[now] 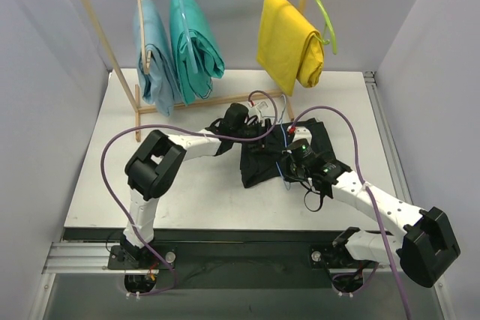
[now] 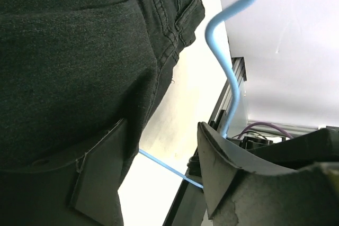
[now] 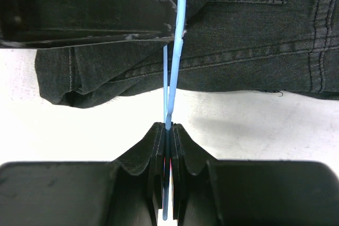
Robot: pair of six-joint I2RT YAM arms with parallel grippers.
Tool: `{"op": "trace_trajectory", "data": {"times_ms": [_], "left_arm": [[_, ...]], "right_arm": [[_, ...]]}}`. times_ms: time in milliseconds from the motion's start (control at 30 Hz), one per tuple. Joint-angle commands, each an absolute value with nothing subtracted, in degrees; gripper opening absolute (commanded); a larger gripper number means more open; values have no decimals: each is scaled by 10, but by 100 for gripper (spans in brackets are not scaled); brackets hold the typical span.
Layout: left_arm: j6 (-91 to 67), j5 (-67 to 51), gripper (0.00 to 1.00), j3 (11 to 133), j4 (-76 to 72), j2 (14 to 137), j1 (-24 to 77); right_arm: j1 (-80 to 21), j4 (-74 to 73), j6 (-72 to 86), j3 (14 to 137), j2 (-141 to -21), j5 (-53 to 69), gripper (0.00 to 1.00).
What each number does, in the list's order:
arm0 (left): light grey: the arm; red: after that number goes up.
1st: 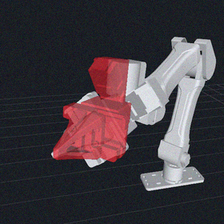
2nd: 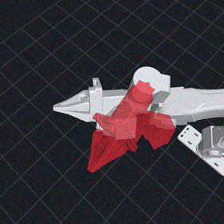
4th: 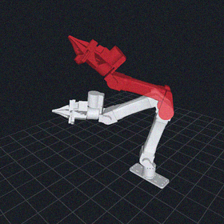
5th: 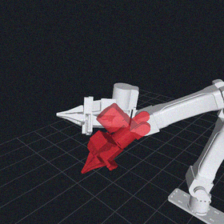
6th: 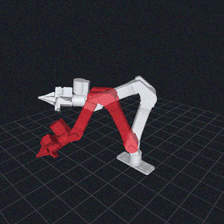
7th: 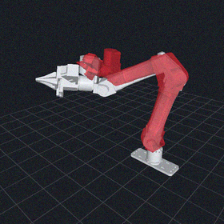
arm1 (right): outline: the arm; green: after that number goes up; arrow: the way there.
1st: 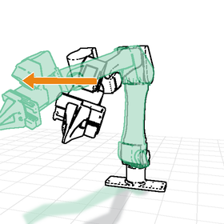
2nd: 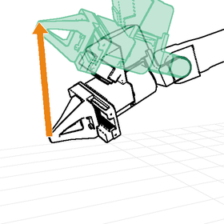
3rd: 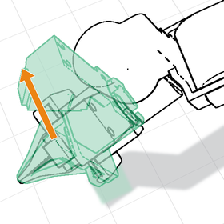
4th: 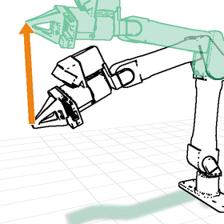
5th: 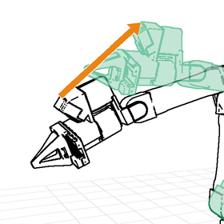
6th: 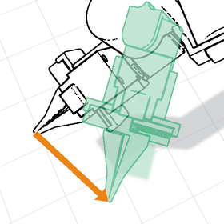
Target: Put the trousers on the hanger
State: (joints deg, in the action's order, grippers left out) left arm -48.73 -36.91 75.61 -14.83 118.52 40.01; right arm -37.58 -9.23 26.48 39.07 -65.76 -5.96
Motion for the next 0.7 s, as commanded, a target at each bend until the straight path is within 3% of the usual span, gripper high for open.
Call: {"op": "trace_trajectory", "data": {"times_ms": [0,300,667], "left_arm": [[-494,-365,65,740,-160,1123,390],[-512,-294,64,715,-128,1064,379],[-583,-276,69,779,-149,1129,396]], "right_arm": [[-378,-98,254,395,-640,-70,0],[-381,-102,250,395,-636,-73,0],[-396,-104,246,398,-636,-69,0]]}}
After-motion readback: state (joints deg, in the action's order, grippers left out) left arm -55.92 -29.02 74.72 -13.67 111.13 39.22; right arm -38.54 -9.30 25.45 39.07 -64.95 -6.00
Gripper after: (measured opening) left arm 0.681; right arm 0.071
